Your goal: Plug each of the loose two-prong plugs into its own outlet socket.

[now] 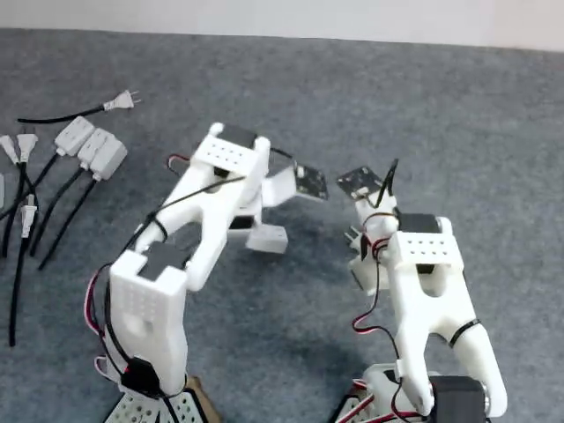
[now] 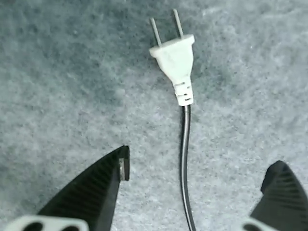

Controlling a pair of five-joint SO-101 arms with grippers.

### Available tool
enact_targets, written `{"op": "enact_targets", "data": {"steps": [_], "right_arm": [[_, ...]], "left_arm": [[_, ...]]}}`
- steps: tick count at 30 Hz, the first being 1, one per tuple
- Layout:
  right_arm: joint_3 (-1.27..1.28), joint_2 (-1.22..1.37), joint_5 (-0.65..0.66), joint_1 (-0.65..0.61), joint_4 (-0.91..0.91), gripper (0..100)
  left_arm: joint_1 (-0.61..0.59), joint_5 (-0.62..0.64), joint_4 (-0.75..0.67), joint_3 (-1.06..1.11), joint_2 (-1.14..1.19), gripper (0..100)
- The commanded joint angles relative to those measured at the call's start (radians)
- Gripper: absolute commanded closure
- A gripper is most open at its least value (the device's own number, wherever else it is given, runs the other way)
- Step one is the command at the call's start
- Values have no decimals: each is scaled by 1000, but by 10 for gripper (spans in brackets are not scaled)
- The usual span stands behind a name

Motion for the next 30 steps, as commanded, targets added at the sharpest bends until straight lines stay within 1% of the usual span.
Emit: {"op": "enact_targets", "data": {"steps": [1, 4, 6, 10, 12, 16, 21, 26, 30], "right_arm": [[-13, -31, 37, 12, 35, 580], [-15, -31, 38, 10, 45, 580], [-15, -31, 40, 10, 47, 580], [-16, -31, 40, -28, 62, 580], [-16, -33, 40, -62, 79, 580], [-61, -31, 37, -108, 125, 580], [-150, -31, 34, -116, 200, 580], [-160, -30, 38, -116, 208, 580], [-162, -30, 43, -116, 208, 580]], "left_arm": [[16, 9, -8, -5, 70, 995], [16, 9, 6, -39, 110, 995], [16, 9, 44, -56, 113, 979], [10, 17, 92, -108, 111, 860], [10, 28, 130, -145, 111, 820], [5, 28, 169, -200, 94, 816], [-18, 28, 169, -206, -54, 812], [-18, 35, 172, -202, -206, 811], [-19, 48, 169, -205, -282, 812]]}}
